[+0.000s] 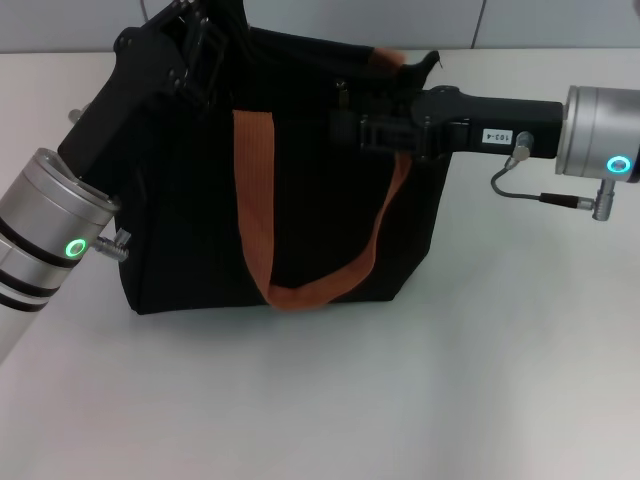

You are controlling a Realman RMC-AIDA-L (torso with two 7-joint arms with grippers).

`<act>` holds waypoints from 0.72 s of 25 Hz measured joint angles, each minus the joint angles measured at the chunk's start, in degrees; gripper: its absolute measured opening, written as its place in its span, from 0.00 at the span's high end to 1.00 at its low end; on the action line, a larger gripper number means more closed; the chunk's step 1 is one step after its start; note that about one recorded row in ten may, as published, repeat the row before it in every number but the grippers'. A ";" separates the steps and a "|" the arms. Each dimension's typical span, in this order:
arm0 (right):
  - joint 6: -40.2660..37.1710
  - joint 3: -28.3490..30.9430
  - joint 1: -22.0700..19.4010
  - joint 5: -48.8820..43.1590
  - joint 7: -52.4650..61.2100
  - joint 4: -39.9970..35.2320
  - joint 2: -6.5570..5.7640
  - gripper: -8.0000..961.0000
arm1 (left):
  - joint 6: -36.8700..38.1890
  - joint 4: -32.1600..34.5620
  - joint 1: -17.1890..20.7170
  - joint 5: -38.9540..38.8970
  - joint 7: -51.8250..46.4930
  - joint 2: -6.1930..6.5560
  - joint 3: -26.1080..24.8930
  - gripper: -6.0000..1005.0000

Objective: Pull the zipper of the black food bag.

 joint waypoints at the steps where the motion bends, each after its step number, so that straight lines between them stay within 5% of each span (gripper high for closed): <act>1: 0.00 0.00 0.00 0.00 0.00 0.00 0.00 0.44 | -0.02 0.00 -0.01 0.00 0.02 0.00 0.00 0.92; 18: 0.00 0.18 1.28 -0.37 1.18 0.27 0.13 0.44 | 0.04 0.00 0.34 -0.03 0.05 0.01 0.00 0.92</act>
